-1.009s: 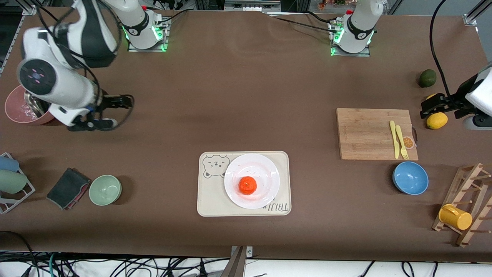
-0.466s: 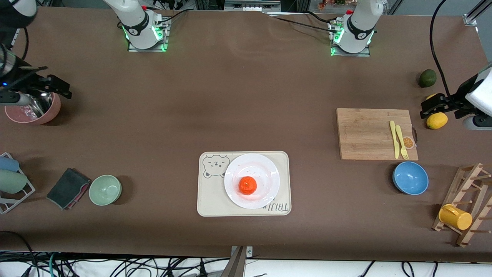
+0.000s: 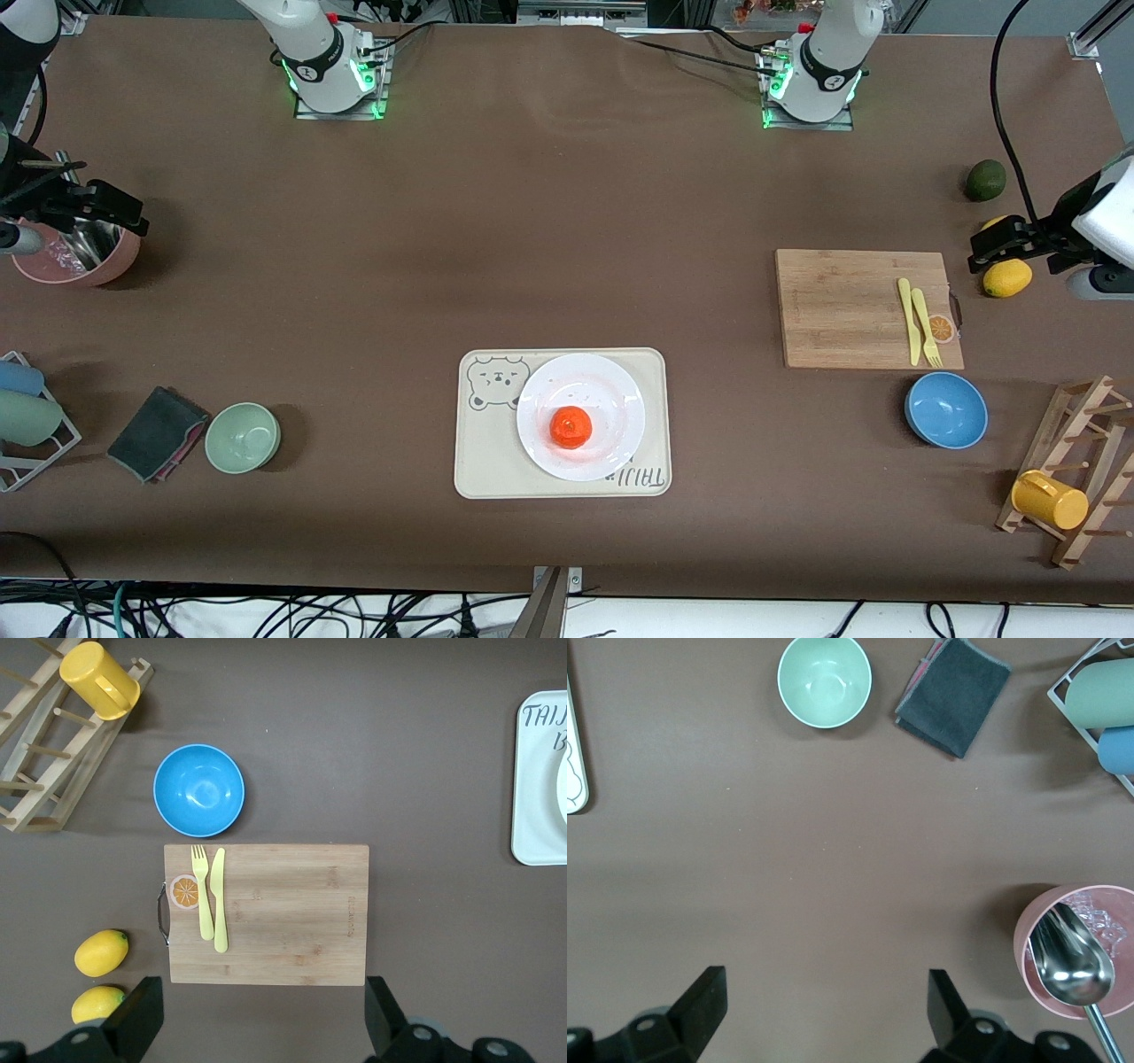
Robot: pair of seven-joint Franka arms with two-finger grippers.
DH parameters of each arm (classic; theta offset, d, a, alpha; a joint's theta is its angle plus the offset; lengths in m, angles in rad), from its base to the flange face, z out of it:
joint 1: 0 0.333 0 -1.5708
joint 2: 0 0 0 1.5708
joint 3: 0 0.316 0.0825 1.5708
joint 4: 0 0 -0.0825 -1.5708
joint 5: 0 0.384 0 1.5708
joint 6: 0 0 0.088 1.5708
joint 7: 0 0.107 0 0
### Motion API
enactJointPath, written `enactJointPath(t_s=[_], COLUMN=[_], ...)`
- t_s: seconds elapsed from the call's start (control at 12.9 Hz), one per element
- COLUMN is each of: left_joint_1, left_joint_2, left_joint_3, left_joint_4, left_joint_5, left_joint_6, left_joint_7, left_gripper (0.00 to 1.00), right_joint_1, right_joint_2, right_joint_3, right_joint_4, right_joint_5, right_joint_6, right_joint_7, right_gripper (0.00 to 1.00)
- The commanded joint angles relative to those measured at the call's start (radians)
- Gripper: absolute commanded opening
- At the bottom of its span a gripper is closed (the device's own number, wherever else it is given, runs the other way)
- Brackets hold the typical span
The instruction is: Place orange and plate with both arms
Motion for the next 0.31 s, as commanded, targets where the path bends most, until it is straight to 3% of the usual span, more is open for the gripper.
enactJointPath(t_s=[0.0,0.23], left_joint_1=[0.007,0.005], left_joint_2=[0.012,0.012], left_joint_3=[0.0,0.0], left_joint_4=[0.023,0.023], left_joint_5=[-0.023,-0.021], left_joint_6=[-0.006,-0.006], left_joint_7=[0.024,0.024], left_gripper=[1.0,1.0], right_joint_1=[0.003,0.005], right_joint_2=[0.003,0.002], right_joint_3=[0.008,0.008], right_joint_4=[0.03,0.029], right_joint_5=[0.016,0.017], right_joint_6=[-0.027,-0.029], right_joint_7=[-0.007,-0.006], right_gripper=[1.0,1.0])
